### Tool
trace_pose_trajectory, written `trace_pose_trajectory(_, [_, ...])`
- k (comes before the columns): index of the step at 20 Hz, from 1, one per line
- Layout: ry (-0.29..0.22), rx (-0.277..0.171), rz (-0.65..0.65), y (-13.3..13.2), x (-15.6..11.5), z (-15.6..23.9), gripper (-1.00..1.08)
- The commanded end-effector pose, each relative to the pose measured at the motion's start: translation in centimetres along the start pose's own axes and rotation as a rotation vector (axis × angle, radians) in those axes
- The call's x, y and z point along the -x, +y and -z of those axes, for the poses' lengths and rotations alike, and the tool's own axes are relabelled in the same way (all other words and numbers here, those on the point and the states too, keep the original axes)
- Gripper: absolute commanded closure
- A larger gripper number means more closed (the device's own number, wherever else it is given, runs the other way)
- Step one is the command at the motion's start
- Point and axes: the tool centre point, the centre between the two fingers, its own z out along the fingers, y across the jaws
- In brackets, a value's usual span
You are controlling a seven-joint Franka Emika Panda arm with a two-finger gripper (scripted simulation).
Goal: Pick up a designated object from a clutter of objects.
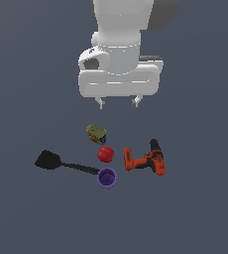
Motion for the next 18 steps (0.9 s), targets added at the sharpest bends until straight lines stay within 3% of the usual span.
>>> trace_pose_trajectory(1, [-0.001, 0.000, 0.009, 0.1, 0.0, -0.3, -0.92])
trace_pose_trajectory(18, [-0.020, 0.000, 0.237, 2.9, 1.5, -6.2, -0.92])
